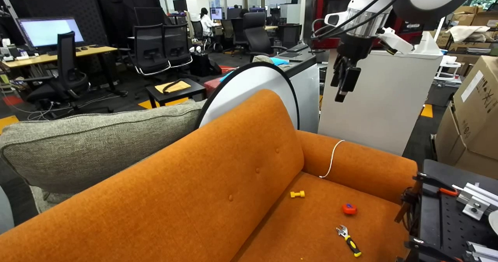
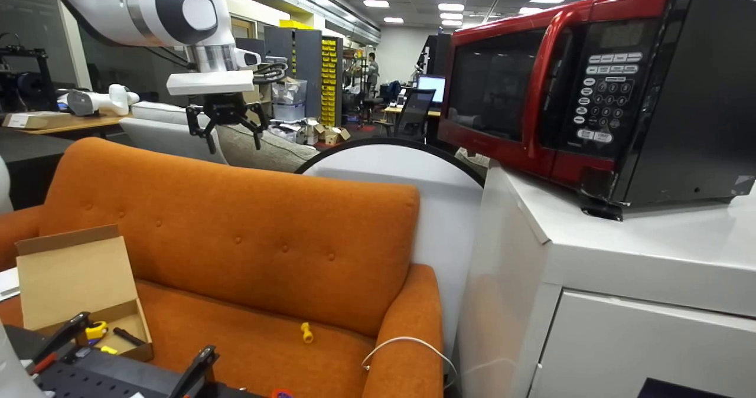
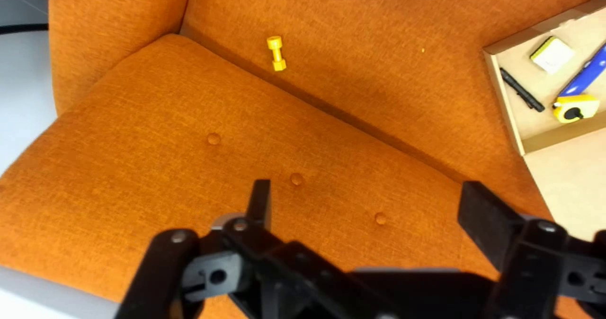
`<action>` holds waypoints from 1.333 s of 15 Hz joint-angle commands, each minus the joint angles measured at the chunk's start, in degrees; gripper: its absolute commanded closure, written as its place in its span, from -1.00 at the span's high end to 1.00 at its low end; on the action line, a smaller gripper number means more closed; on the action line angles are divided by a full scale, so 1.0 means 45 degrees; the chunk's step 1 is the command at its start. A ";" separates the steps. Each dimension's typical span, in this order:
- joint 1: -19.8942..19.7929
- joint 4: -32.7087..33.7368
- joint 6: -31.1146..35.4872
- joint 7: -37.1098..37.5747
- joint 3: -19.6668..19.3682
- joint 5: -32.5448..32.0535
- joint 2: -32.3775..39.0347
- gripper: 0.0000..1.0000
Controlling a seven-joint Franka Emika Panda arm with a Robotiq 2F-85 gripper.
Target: Remove the yellow box from the big box
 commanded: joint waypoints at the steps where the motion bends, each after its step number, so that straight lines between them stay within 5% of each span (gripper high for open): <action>1: 0.0924 0.0197 0.0885 -0.1194 0.0321 0.1069 0.0814 1.00; 5: 0.2164 0.0585 0.1777 -0.2990 0.1164 0.1996 0.2687 1.00; 11: 0.1887 0.1929 0.1898 -0.4558 0.2899 0.2323 0.5546 1.00; 12: 0.1848 0.1406 0.2187 -0.3552 0.2993 0.1848 0.5112 1.00; 20: 0.1656 0.1856 0.2153 -0.3996 0.3171 0.1896 0.5617 1.00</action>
